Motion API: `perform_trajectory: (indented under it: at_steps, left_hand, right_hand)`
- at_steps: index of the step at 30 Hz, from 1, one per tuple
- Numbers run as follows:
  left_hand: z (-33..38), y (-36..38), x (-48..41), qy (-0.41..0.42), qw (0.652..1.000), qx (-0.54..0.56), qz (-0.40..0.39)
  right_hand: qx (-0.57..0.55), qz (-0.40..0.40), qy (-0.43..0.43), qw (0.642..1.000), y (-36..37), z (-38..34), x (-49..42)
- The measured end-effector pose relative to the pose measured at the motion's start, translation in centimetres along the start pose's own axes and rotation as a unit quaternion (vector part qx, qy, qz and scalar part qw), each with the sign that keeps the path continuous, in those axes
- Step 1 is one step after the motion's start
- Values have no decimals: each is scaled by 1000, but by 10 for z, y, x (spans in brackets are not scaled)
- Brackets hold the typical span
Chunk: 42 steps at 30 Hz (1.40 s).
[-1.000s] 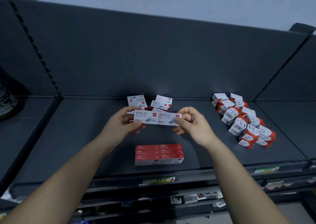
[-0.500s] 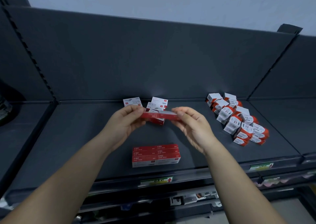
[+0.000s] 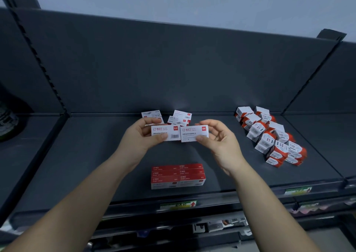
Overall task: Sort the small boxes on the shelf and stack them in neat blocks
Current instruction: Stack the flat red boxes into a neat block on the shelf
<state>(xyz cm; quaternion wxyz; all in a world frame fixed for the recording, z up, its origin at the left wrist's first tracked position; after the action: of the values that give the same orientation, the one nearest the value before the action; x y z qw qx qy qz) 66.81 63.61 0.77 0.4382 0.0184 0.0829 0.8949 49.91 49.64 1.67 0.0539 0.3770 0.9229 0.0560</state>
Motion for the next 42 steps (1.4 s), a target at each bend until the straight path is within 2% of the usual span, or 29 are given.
perform_trajectory:
  at_steps: [11, 13, 16, 18, 22, 26, 31, 33, 36, 39, 42]
  left_hand:
    - [-4, -1, 3, -1, 1000, 8, 3]
    - [-6, -2, 2, 5, 1000, -26, -6]
    - [-12, -3, -1, 5, 990, -137, -39]
    - [-19, -5, -3, -3, 979, -198, -50]
    - [-37, -8, -5, -47, 968, -241, -57]
    - [-49, -10, -4, -61, 956, -276, -78]
    - [-55, -8, 2, -67, 943, -297, -133]
    - [-61, -9, 8, -70, 928, -326, -164]
    - [-62, -9, 17, -54, 887, -405, -215]
    - [-60, -6, 25, -21, 851, -471, -232]
    - [-63, -5, 29, 20, 845, -485, -225]
  right_hand:
    - [16, -30, 13, 999, 2, 8, 1]
    - [72, -35, 10, 997, 3, 9, 0]
    - [183, -29, 27, 982, 4, 16, -3]
    - [255, -31, 43, 966, 5, 23, -7]
    - [374, -48, 75, 923, 6, 41, -12]
    - [429, -65, 81, 897, 6, 52, -14]
    - [408, -111, 100, 900, 4, 50, -5]
    - [383, -162, 132, 900, 3, 51, 4]
    - [446, -216, 132, 858, 1, 57, 14]
    - [497, -217, 93, 835, 1, 58, 18]
    - [503, -210, 56, 837, 3, 55, 21]
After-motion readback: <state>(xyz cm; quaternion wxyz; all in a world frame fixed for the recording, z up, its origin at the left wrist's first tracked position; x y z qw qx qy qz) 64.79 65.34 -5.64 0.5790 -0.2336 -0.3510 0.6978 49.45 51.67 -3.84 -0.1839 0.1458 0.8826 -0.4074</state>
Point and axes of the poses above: each hand's wrist, its own x-axis away from the middle knuckle, its own y-axis out of the palm, z = x × y, the point moved 4 cm from there along -x, towards the middle knuckle, and after that the axes turned 4 degrees about y, right-handed, at the moved point
